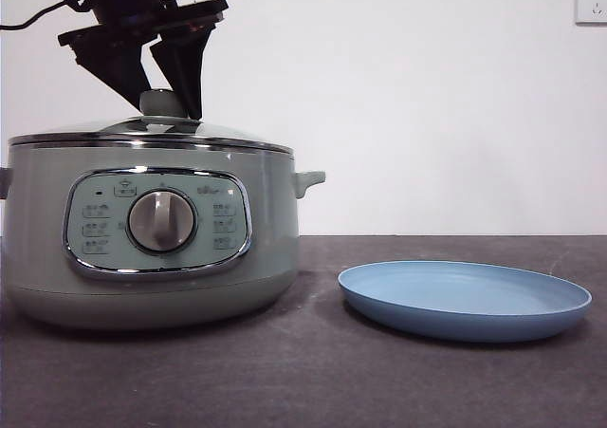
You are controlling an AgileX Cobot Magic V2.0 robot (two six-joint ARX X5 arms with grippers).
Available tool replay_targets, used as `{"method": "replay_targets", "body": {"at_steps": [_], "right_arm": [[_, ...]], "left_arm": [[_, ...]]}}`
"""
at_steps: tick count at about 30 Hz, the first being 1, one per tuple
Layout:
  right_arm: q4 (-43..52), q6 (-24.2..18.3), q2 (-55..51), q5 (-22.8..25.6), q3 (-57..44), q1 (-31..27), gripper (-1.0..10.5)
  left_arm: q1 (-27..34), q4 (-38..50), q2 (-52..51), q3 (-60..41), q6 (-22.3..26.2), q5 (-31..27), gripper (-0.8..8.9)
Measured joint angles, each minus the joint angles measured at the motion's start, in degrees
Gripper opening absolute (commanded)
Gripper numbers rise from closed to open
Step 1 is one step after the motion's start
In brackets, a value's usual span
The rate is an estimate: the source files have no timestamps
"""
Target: Take the potato out from the steamer,put the potato on the plate,close the lid
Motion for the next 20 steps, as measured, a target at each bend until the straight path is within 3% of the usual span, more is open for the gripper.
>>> {"method": "replay_targets", "body": {"at_steps": [15, 20], "right_arm": [[0.0, 0.02, 0.04, -0.02, 0.02, 0.0, 6.3], [0.63, 0.09, 0.22, -0.15, 0.02, 0.83, 6.3]], "left_arm": [[0.0, -2.16, -0.07, 1.6, 0.7, -0.5, -0.08], [0.13, -9.01, -0.04, 10.47, 3.91, -6.23, -0.08]]}}
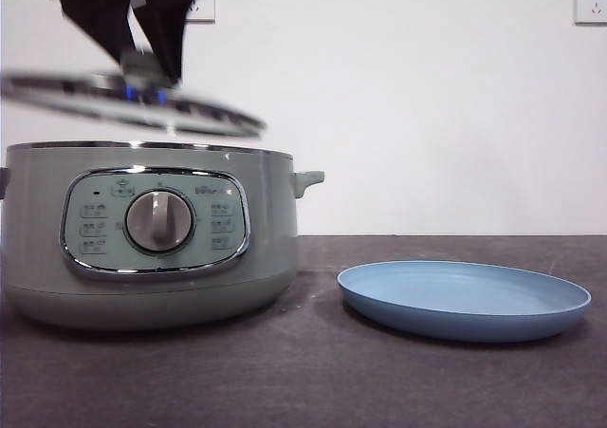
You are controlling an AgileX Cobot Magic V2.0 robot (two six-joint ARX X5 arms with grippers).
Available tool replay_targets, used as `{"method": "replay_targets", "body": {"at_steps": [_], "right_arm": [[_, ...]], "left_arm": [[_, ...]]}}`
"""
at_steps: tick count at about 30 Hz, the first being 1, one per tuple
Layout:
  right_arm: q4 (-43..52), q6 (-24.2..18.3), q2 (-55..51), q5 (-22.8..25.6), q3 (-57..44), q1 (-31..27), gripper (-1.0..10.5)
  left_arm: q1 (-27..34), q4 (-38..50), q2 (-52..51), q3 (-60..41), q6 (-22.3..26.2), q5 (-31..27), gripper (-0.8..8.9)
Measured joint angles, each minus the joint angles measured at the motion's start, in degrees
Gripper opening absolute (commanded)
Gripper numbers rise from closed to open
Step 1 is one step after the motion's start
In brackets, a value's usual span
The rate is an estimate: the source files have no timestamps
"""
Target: Take the potato out from the steamer,put the potato on the plate,close the lid
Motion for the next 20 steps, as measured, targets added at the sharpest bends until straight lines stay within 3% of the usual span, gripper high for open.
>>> {"method": "replay_targets", "body": {"at_steps": [7, 15, 20], "right_arm": [[1.05, 0.24, 3.28, -0.09, 0.02, 3.13, 6.3], [5.68, 2.23, 12.81, 0.31, 1.14, 11.93, 5.9], [3.65, 2.05, 24.61, 5.95, 9.4, 18.97, 6.0]], "left_arm": [[0.11, -7.8, -0.02, 16.04, 3.06, -12.28, -0.08], [0.15, -21.11, -0.07, 29.35, 3.65, -30.21, -0.08], [1.03, -21.88, -1.51, 32.61, 4.0, -31.82, -0.08]]}}
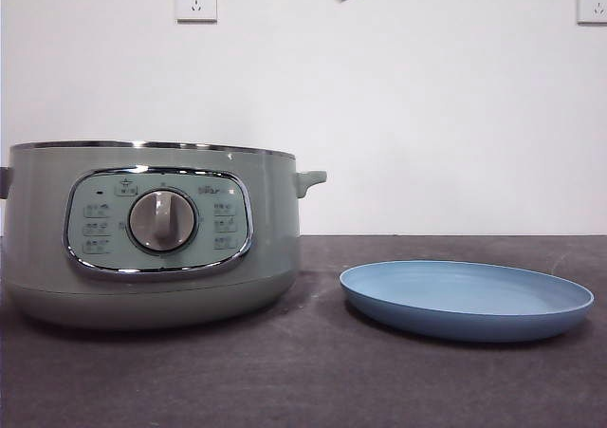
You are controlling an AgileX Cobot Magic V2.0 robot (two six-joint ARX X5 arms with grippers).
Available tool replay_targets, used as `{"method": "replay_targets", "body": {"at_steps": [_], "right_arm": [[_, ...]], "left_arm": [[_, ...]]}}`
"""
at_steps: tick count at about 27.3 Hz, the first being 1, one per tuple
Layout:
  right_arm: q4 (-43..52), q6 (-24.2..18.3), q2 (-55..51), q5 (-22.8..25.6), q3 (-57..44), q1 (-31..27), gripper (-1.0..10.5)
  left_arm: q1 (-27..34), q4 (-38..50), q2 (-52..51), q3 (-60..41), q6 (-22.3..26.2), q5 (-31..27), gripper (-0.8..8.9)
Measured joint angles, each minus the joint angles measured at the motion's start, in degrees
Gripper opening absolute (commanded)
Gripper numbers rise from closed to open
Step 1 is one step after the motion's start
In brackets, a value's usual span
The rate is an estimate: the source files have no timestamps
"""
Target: Take the potato out from the steamer,put the potato on the plate,close the lid
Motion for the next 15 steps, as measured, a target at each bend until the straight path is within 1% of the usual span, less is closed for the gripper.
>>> {"method": "replay_targets", "body": {"at_steps": [3, 6, 7, 8, 11, 13, 15], "right_arm": [[-4.44, -2.78, 11.1, 4.42, 11.8, 4.83, 5.9], [-4.68, -5.31, 19.61, 4.68, 19.87, 8.59, 5.9], [-4.48, -6.19, 21.38, 5.03, 20.59, 9.57, 5.9], [-4.26, -7.08, 22.82, 6.58, 20.68, 10.56, 5.9], [-4.15, -9.57, 27.23, 14.14, 20.72, 12.52, 5.9], [-3.78, -10.4, 30.16, 14.8, 20.72, 12.81, 5.9], [-3.65, -10.64, 32.54, 14.91, 20.72, 12.68, 5.9]], "left_arm": [[0.63, 0.0, -1.75, 0.02, 0.0, -0.15, -0.08], [2.27, 0.0, -3.19, 0.02, 0.0, -0.22, -0.08], [3.26, -0.02, -3.76, 0.0, 0.0, -0.2, -0.08], [4.42, -0.02, -4.42, 0.0, 0.0, -0.22, -0.08], [7.19, -0.02, -6.38, 0.0, -0.02, -0.39, -0.08], [7.93, 0.0, -7.06, 0.02, -0.04, -0.44, -0.08], [8.09, 0.0, -7.1, 0.02, -0.04, 0.77, -0.08]]}}
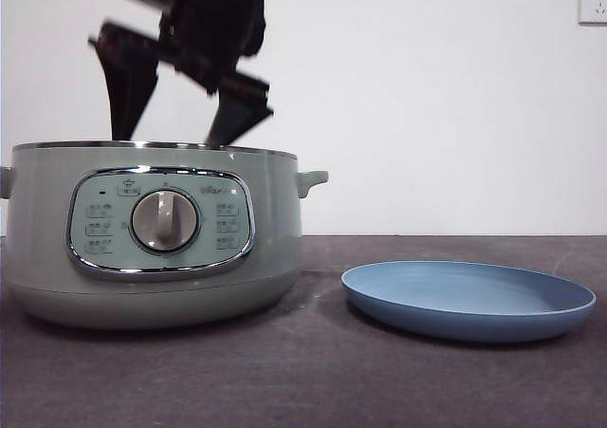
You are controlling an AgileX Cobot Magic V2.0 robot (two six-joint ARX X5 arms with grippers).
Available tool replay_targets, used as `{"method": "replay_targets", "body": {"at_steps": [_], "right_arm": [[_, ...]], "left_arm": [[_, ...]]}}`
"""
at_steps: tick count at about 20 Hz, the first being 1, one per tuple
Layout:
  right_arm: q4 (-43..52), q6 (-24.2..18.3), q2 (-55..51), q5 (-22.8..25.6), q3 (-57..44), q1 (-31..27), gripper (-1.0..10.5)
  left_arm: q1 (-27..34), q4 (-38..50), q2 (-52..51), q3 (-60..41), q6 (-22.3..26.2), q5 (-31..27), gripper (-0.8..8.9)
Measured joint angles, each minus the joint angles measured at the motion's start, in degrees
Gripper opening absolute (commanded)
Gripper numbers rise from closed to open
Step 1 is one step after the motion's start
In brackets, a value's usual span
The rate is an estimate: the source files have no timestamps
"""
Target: Take the potato out from the steamer,put the potato on the plate,close the lid
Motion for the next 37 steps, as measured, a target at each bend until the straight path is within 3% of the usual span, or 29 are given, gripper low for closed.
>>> {"method": "replay_targets", "body": {"at_steps": [3, 7, 10, 11, 12, 16, 20, 25, 26, 30, 33, 37], "right_arm": [[-0.02, -0.04, 2.75, -2.69, 0.0, -0.35, 5.7], [0.07, -0.04, 3.28, -2.86, 0.0, -0.5, 4.8], [-0.2, -0.42, 3.37, -2.86, 0.0, -0.39, 1.1], [-1.07, -0.79, 3.37, -2.86, 0.0, -0.39, 0.1], [-1.81, -1.4, 3.37, -2.86, 0.0, -0.39, -0.2], [-1.51, -2.01, 3.39, -4.42, 0.0, -0.31, -0.2], [-2.47, -1.99, 1.66, -4.17, 0.0, -0.33, -0.2], [-4.81, -1.99, -20.9, -4.0, 0.59, -2.69, -0.2], [-6.43, -1.99, -24.44, -2.4, 0.66, -3.67, -0.2], [-15.08, -1.03, -32.39, 12.28, 0.66, -9.18, -0.2], [-23.5, 2.99, -33.88, 13.86, 0.5, -15.45, -0.2], [-23.45, 8.55, -33.62, 13.4, -0.94, -23.04, -0.2]], "left_arm": [[-0.02, 0.0, 0.04, 0.0, 0.0, 1.86, -0.08], [0.0, -0.02, 0.04, 0.0, 0.0, 1.77, -0.08], [-0.02, -0.02, 0.04, 0.0, 0.0, 1.81, -0.08], [0.0, -0.02, 0.04, 0.0, 0.0, 1.81, -0.08], [0.0, -0.02, 0.04, 0.0, 0.0, 1.84, -0.08], [-0.02, -0.02, 0.07, 0.0, 0.0, 5.95, -0.08], [0.0, -0.02, 0.07, 0.0, 0.0, 5.9, -0.08], [0.0, -0.02, 0.07, 0.0, 0.0, 6.27, -0.08], [0.0, -0.02, 0.07, 0.0, 0.0, 7.56, -0.08], [-0.02, -0.02, 0.11, 0.0, 0.0, 13.42, -0.08], [0.0, -0.02, 0.24, 0.0, 0.0, 16.15, -0.08], [0.0, -0.02, 0.42, 0.0, 0.0, 18.97, -0.08]]}}
